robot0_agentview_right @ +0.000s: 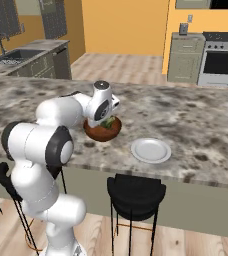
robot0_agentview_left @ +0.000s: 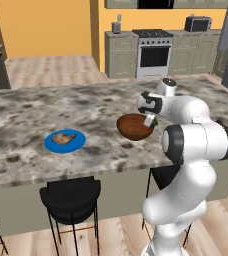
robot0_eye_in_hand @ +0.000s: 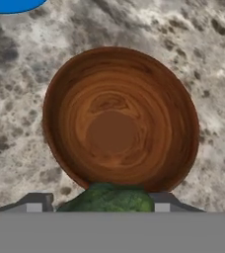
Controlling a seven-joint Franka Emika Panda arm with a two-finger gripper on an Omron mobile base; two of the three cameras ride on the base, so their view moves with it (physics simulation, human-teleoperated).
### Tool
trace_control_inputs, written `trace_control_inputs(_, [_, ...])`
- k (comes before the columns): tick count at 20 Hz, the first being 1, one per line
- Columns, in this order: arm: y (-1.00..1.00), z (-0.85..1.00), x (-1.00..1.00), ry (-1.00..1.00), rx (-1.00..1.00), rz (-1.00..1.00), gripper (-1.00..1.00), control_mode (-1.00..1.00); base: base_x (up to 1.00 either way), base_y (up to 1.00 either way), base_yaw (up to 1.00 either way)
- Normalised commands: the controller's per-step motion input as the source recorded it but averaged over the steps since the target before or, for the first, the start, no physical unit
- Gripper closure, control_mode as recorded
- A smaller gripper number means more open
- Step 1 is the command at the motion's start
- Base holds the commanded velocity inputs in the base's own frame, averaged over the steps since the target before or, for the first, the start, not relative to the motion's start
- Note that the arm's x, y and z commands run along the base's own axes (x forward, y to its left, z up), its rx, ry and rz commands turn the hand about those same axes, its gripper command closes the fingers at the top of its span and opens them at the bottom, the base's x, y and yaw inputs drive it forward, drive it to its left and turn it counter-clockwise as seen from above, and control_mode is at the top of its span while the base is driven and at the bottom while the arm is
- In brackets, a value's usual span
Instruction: Pick the chicken drumstick and broccoli from their plates and place them in the bowl. Then put the bowl in the fridge.
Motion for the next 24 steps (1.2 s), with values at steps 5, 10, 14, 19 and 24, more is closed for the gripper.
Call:
trace_control_inputs(5, [0.39, -0.04, 0.39, 0.0, 0.04, -0.11, 1.0, -1.0, 0.0, 0.0, 0.0])
trace_control_inputs(10, [0.3, -0.23, 0.29, 0.0, 0.02, -0.15, 1.0, -1.0, 0.0, 0.0, 0.0])
trace_control_inputs(14, [0.22, -0.34, 0.28, 0.01, 0.0, -0.16, 1.0, -1.0, 0.0, 0.0, 0.0])
trace_control_inputs(19, [0.11, -0.35, 0.22, 0.02, 0.0, -0.14, 1.0, -1.0, 0.0, 0.0, 0.0])
trace_control_inputs(24, [0.0, -0.3, 0.2, 0.04, 0.02, -0.1, 1.0, -1.0, 0.0, 0.0, 0.0])
